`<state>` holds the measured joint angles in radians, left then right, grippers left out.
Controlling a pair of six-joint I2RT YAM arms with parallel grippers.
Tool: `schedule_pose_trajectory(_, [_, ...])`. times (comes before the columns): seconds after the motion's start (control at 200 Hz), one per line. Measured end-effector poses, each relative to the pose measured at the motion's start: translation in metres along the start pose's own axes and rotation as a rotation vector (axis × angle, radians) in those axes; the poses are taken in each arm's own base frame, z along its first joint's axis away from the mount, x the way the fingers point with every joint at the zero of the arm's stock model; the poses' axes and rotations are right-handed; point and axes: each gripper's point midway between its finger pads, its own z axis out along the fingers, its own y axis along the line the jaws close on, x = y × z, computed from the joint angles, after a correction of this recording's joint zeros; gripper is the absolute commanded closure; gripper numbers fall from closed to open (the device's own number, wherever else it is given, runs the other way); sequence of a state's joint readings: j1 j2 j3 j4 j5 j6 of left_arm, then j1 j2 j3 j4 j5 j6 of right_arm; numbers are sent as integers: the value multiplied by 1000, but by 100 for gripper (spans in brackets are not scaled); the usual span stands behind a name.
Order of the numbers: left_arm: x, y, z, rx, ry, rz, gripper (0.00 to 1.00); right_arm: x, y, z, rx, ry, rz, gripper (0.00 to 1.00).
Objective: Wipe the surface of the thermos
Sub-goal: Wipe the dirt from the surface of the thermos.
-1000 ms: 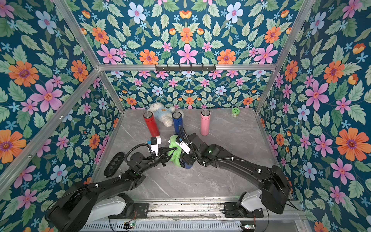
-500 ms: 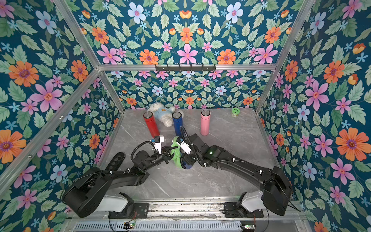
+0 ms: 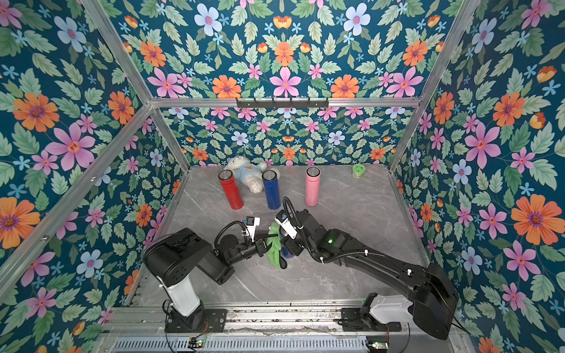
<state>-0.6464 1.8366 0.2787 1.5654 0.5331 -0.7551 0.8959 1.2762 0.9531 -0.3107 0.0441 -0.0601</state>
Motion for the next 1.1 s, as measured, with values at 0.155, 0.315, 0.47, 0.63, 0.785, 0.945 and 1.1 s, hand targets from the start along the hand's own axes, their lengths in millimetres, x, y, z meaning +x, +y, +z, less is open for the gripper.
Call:
schedule_pose_trajectory(0.155, [15,17,9,-27,36,-34,100,1,-2,0,12,1,7,100])
schedule_pose_trajectory(0.315, [0,2,11,-2,11,-15,100,2,-3,-1,20,-8,17,100])
schedule_pose_trajectory(0.47, [-45,-46,18,45,-53,105,100,4,-7,0,42,-31,56,100])
schedule_pose_trajectory(0.63, [-76,-75,22,16,-81,194,100,3,-13,3,78,-65,119,100])
schedule_pose_trajectory(0.785, [-61,-59,27,-28,-49,156,100,3,-16,2,131,-82,174,100])
schedule_pose_trajectory(0.945, [-14,-19,30,-123,17,56,100,5,-20,1,205,-86,238,100])
schedule_pose_trajectory(1.1, [18,3,36,-172,54,20,100,10,-29,-4,277,-101,297,100])
